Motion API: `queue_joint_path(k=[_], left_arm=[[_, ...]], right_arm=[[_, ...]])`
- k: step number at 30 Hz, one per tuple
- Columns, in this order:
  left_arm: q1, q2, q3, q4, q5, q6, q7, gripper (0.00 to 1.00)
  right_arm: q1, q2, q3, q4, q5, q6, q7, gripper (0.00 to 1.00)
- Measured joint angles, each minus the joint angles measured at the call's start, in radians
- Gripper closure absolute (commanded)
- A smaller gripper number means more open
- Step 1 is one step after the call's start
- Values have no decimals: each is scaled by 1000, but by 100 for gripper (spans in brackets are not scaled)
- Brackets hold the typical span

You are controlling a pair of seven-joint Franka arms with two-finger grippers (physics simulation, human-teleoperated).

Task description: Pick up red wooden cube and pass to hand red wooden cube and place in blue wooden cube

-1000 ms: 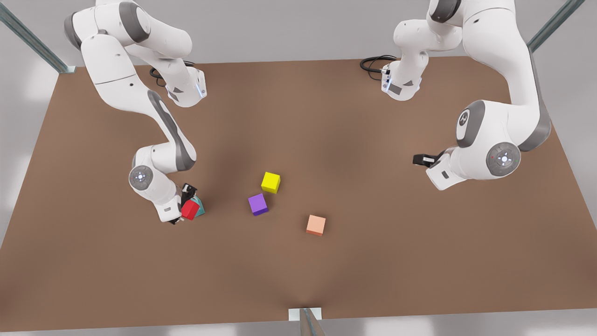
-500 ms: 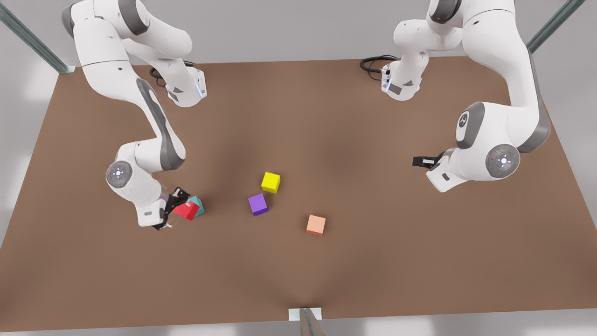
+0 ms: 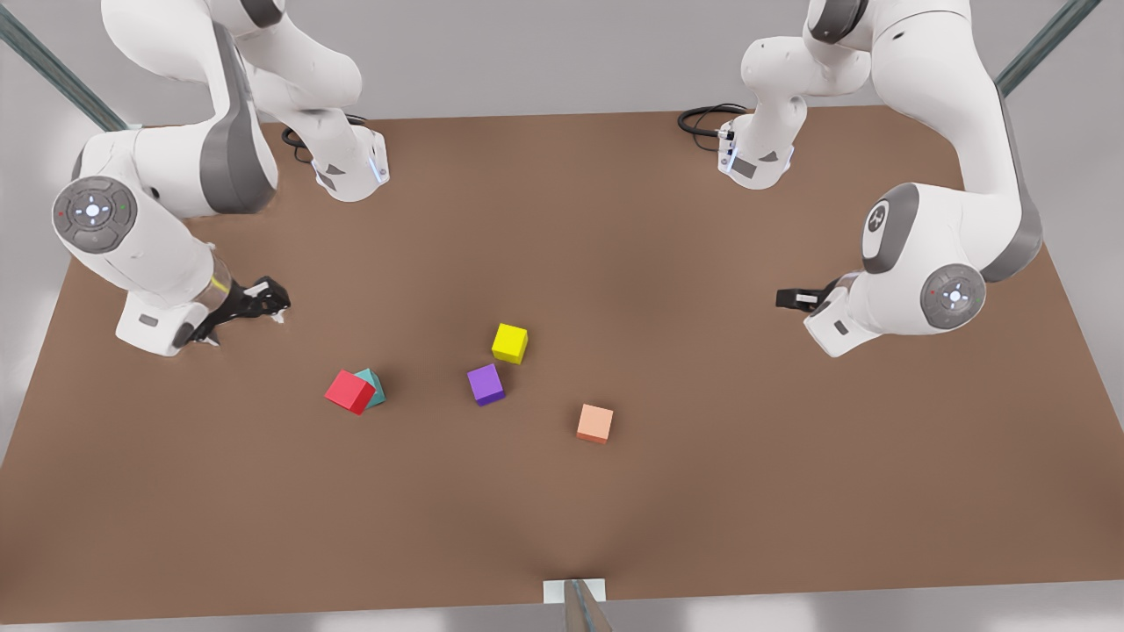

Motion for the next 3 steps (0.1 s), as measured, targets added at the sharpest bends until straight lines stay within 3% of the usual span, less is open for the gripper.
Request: queue_joint_path(k=[3], left_arm=[[-3,1,0,-1,-2,-10,-1,0]], right_arm=[[-16,-58,-10,-60,43,-58,80,0]])
